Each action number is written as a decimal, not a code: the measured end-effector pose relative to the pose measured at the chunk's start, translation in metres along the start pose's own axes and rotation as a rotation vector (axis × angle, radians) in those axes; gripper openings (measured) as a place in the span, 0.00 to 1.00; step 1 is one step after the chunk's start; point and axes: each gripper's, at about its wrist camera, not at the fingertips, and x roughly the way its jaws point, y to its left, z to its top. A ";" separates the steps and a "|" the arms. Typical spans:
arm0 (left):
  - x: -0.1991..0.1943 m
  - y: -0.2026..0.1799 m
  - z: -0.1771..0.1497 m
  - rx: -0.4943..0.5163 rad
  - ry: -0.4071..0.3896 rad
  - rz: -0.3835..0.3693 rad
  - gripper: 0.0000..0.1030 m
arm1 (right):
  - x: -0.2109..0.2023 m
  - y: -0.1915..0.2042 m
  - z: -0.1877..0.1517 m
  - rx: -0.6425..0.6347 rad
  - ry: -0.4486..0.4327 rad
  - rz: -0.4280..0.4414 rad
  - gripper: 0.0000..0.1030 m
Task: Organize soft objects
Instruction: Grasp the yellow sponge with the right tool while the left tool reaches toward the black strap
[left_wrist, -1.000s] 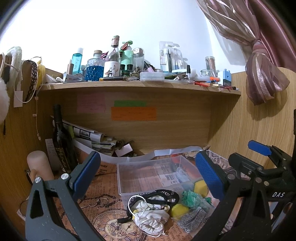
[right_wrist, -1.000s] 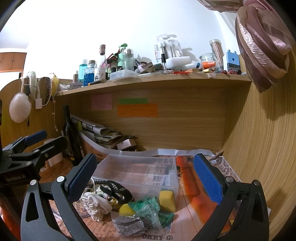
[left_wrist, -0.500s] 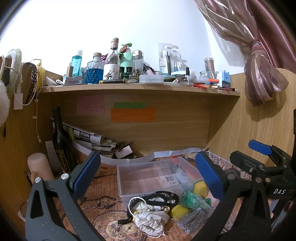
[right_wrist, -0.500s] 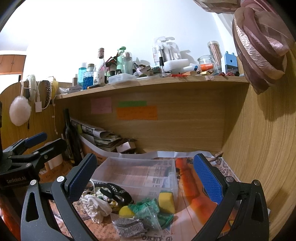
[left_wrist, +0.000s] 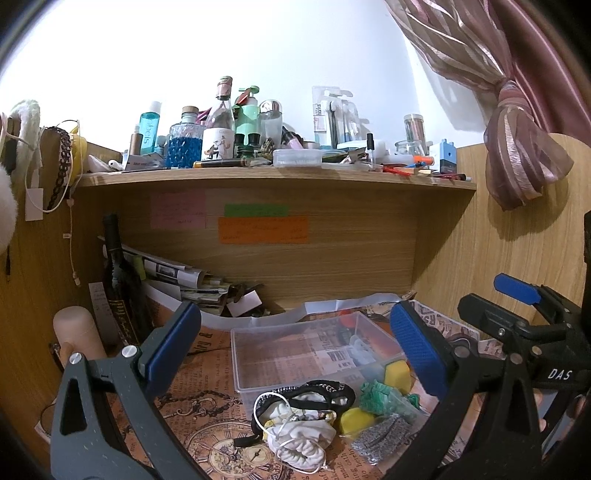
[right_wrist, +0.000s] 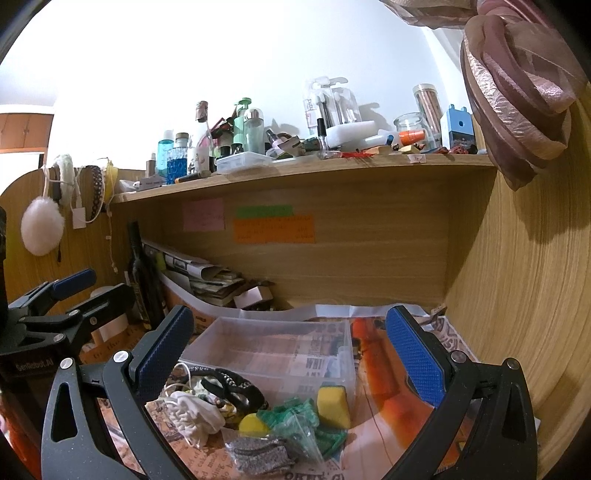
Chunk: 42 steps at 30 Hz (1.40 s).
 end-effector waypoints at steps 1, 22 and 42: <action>0.000 0.000 0.000 -0.001 0.000 -0.001 1.00 | 0.000 0.000 0.000 0.001 -0.001 0.000 1.00; 0.057 0.028 -0.053 -0.063 0.253 -0.010 1.00 | 0.041 -0.027 -0.039 0.002 0.188 -0.048 1.00; 0.113 0.032 -0.074 -0.129 0.429 -0.152 0.72 | 0.098 -0.054 -0.085 0.056 0.457 0.011 0.71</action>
